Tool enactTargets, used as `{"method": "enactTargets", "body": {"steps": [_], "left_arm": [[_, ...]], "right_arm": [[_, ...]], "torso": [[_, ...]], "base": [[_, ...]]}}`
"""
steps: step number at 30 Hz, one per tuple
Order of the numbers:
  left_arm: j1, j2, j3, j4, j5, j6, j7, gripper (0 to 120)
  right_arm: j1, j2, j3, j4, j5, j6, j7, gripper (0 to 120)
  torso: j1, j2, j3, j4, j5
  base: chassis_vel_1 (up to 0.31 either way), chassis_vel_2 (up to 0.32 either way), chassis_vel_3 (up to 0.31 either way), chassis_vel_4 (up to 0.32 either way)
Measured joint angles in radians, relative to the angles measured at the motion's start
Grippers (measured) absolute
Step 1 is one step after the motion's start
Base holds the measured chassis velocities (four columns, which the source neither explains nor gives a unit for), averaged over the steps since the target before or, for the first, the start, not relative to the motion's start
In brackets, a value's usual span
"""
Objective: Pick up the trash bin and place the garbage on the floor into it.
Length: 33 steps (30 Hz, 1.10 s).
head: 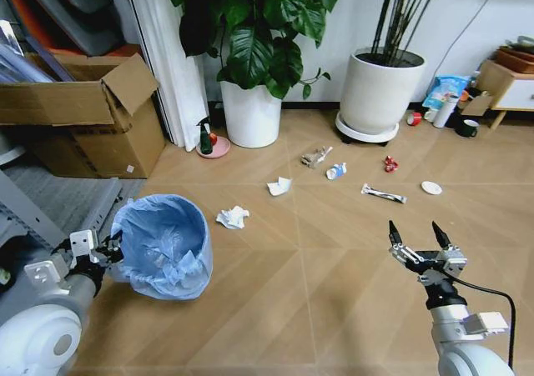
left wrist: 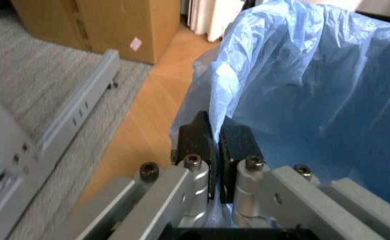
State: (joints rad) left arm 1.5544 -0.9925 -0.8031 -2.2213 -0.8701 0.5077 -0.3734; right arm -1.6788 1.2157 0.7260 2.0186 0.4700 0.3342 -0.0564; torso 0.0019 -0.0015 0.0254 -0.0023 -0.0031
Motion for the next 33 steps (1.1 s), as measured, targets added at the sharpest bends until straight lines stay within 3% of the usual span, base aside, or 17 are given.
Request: {"method": "enactTargets", "body": {"steps": [20,33], "left_arm": [[0.001,-0.001,-0.001,-0.002,-0.002,0.001,-0.002,0],[-0.001,0.006,0.008,-0.005,-0.016,0.003,-0.007,0]], "right_arm": [[0.002,-0.001,-0.003,-0.009,-0.010,0.025,-0.020,100],[0.017,-0.026,-0.049,-0.024,-0.010,0.013,0.003,100]], "torso": [[0.000,0.000,0.000,0.0000,-0.0003],[0.000,0.000,0.000,-0.0001,-0.0002]], "base": [[-0.113,0.327,0.112,-0.320],[-0.204,0.238,0.196,-0.241]]}}
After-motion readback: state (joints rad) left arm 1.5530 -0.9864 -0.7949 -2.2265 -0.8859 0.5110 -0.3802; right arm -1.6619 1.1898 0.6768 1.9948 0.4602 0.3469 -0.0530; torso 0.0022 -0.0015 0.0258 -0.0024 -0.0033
